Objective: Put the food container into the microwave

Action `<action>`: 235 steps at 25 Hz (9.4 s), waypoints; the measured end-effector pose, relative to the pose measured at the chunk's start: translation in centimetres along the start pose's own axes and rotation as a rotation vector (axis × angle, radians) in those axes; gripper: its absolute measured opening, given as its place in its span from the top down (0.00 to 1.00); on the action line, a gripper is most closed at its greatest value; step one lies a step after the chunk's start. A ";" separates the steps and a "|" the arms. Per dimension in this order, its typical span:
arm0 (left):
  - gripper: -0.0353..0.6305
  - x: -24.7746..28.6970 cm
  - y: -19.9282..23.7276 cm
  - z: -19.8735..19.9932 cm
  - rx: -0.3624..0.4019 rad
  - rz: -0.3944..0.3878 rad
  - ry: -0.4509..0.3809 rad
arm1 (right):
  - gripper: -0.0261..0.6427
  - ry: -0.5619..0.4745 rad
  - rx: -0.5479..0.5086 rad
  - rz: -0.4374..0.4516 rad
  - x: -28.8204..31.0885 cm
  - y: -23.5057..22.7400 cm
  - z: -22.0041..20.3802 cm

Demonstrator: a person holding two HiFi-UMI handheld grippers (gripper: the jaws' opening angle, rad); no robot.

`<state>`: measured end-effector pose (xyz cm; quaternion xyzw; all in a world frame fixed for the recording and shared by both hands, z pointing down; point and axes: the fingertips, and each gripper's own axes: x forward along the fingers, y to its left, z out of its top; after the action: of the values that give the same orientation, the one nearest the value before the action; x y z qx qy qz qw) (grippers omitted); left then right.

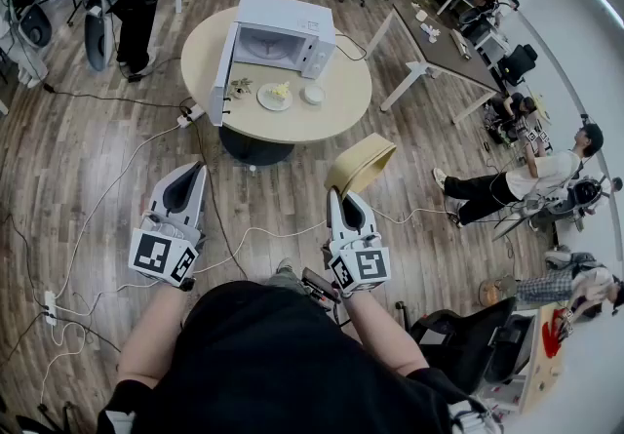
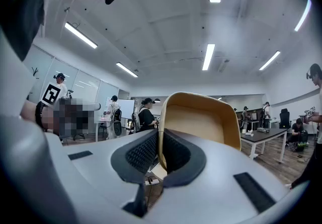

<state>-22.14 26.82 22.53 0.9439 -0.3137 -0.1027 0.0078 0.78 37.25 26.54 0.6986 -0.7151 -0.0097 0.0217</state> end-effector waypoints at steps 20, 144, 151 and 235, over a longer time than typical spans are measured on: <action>0.92 3.6 -0.6 -2.3 -0.031 -0.072 0.017 | 0.90 0.015 -0.078 0.037 0.4 -0.1 -0.3; 0.92 43.1 24.4 -16.0 -0.042 -0.013 0.222 | 0.90 0.125 -0.247 0.426 55.1 -12.7 -7.2; 0.92 43.7 25.9 -16.9 -0.053 0.031 0.231 | 0.90 0.149 -0.246 0.517 56.9 -11.8 -8.8; 0.92 44.7 26.9 -23.8 -0.106 0.153 0.411 | 0.90 0.862 -0.836 0.554 73.3 -16.6 -36.4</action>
<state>1.62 -22.52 39.48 0.9167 -0.3705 0.0765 0.1288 17.31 -35.79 63.44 0.3629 -0.7315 -0.0002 0.5772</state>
